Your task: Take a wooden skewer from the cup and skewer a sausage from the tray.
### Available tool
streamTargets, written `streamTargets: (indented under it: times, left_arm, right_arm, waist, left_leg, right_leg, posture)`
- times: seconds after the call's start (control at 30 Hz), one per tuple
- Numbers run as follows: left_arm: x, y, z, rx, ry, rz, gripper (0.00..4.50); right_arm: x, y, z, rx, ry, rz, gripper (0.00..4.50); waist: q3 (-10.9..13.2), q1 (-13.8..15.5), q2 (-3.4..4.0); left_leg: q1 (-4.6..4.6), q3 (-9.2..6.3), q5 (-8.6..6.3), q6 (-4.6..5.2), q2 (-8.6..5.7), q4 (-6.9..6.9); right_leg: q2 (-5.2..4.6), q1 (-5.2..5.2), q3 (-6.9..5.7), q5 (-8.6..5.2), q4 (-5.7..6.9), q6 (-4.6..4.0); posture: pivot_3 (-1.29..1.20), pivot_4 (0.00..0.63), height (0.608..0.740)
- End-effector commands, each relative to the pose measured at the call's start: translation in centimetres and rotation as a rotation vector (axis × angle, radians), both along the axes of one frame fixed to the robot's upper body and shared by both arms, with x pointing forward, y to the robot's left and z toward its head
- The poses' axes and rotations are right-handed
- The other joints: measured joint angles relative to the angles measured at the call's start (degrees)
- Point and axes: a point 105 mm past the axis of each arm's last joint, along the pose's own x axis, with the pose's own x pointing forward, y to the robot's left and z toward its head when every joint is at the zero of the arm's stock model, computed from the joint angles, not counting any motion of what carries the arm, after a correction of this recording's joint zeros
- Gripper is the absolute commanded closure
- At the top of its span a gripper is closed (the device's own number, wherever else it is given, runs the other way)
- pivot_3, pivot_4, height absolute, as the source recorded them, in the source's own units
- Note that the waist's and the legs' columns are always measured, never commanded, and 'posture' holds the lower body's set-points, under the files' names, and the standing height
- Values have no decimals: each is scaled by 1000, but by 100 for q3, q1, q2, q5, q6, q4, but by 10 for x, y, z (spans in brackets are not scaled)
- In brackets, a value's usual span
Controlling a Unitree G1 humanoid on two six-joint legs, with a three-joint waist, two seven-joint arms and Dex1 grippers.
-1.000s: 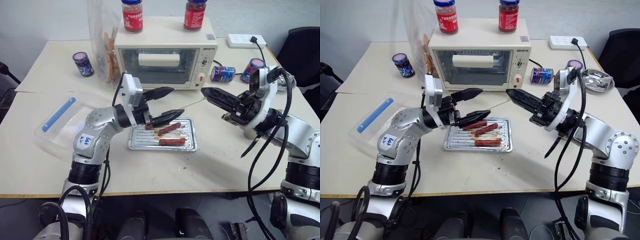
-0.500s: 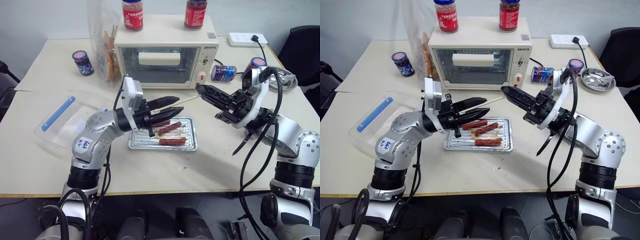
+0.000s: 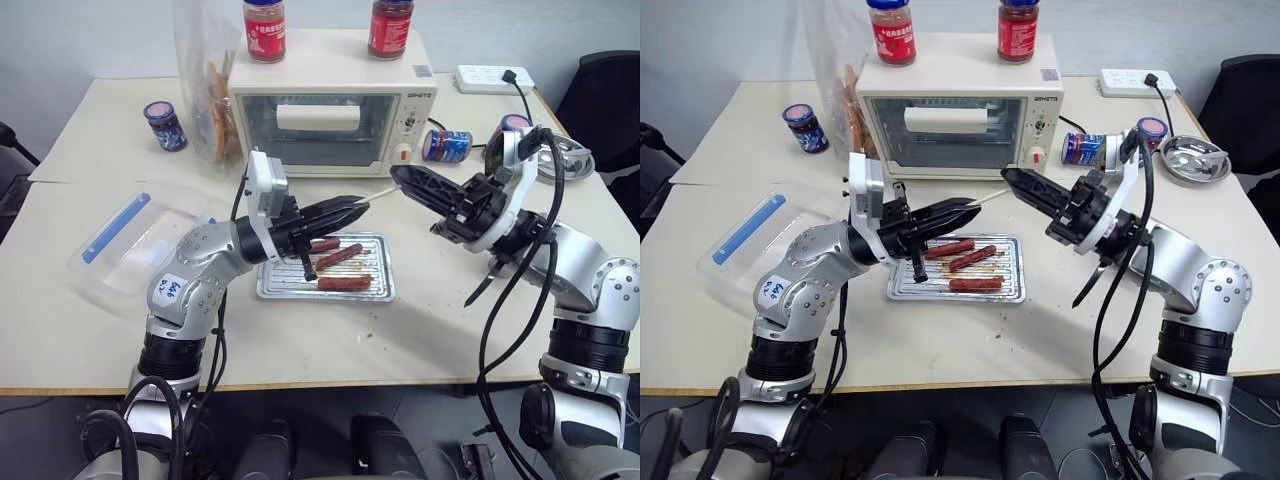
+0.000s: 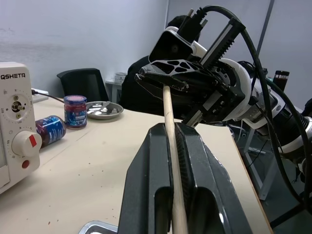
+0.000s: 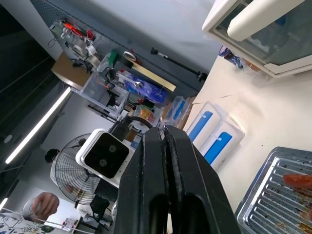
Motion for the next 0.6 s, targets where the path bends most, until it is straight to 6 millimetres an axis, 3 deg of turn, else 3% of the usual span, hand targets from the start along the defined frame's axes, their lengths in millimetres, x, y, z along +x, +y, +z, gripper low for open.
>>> streamTargets:
  times: [0.03,0.13,0.3,0.4,0.6]
  left_arm:
    - [-3,6,16,-38,-46,6,4477]
    - [2,10,14,-4,-47,44,4500]
    - [3,22,13,26,-32,78,4500]
    - [0,33,10,57,-24,96,4500]
    - [-23,81,-7,184,32,173,4500]
  right_arm:
    - [-6,-2,12,16,-50,-8,4500]
    - [-5,-5,12,24,-44,-18,3866]
    - [-5,-5,6,-108,-34,-34,2571]
    - [-3,-5,4,-220,-60,-51,2571]
    - [14,7,-30,-856,-422,-109,2571]
  waist:
    - [0,0,0]
    - [0,-5,0]
    - [0,0,0]
    - [0,-11,0]
    - [5,-107,9]
  left_leg:
    - [0,0,0,0,0,0]
    - [0,0,0,0,1,0]
    - [-1,0,0,0,0,0]
    - [-1,0,0,1,-1,-2]
    - [-6,12,0,0,4,-19]
  right_leg:
    - [0,0,0,0,0,0]
    - [0,0,0,0,0,0]
    - [0,-1,0,0,1,0]
    - [-1,-1,1,0,-3,0]
    - [5,-22,12,0,-4,0]
  posture:
    - [0,150,740]
    - [0,150,740]
    - [0,150,740]
    - [0,150,740]
    - [0,150,740]
